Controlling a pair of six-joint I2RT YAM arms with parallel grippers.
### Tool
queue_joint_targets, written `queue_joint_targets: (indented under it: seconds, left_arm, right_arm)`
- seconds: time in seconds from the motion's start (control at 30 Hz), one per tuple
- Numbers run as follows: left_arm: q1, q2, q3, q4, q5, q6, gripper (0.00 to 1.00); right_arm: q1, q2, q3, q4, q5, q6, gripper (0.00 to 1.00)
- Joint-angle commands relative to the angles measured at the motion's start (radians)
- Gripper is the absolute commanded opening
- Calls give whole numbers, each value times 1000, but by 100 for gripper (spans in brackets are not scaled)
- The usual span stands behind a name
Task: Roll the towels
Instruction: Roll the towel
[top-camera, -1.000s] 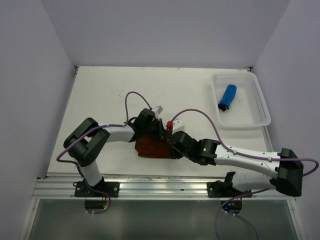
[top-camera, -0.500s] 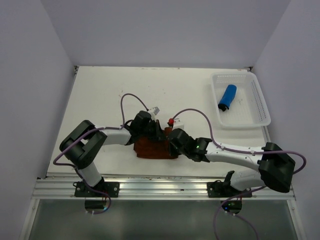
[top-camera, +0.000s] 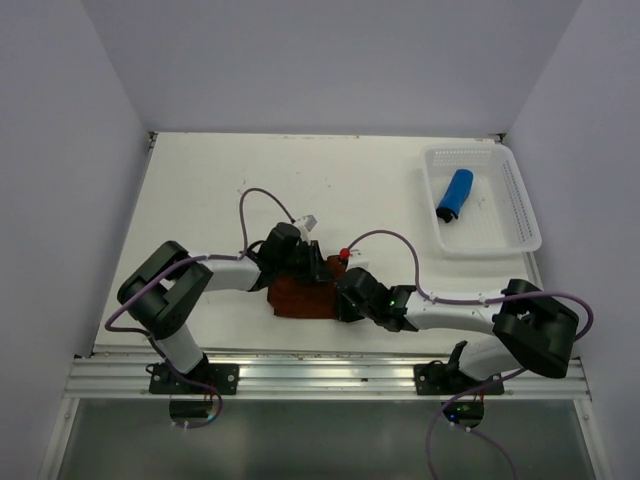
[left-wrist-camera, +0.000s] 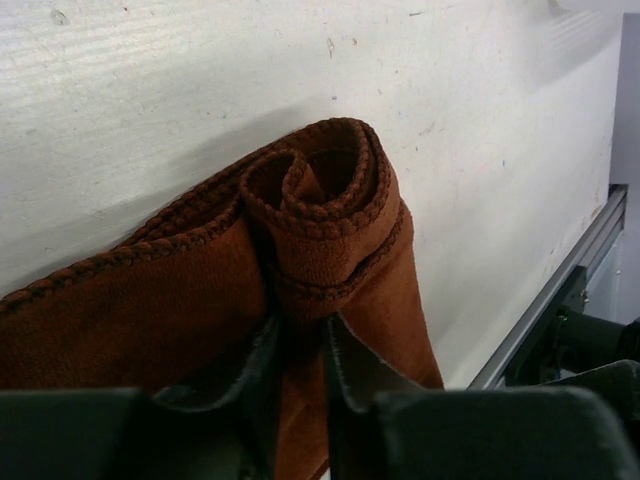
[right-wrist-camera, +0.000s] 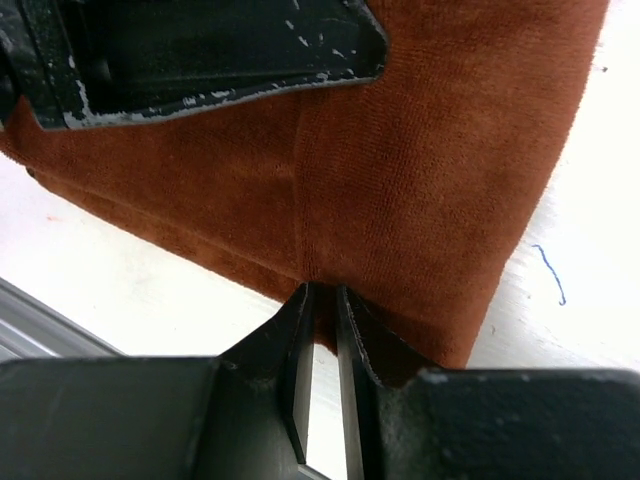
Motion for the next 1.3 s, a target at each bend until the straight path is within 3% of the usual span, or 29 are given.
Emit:
queue_joint_targets:
  seconds: [0.0, 0.1, 0.33, 0.47, 0.77, 0.93, 1.13, 1.27]
  left_arm:
    - [15, -32, 10, 3, -30, 15, 30]
    - [18, -78, 7, -2, -33, 11, 41]
    - [20, -210, 30, -86, -33, -2, 41]
    - [23, -219, 43, -117, -43, -8, 31]
    - [20, -57, 31, 104, 29, -60, 3]
    - [20, 11, 31, 136, -8, -32, 0]
    - [20, 42, 5, 135, -48, -11, 0]
    - [18, 48, -21, 149, -59, -9, 0]
  right_arm:
    - [0, 26, -8, 32, -13, 16, 20]
    - [0, 28, 3, 32, -16, 15, 21]
    - [0, 20, 15, 47, -2, 21, 21]
    - [-1, 18, 8, 56, -1, 30, 21]
    - [-3, -6, -5, 55, 10, 42, 21]
    - [-7, -11, -5, 47, -2, 47, 21]
    - [-7, -110, 1, -5, 1, 61, 44]
    - [-9, -213, 23, -77, 30, 62, 51]
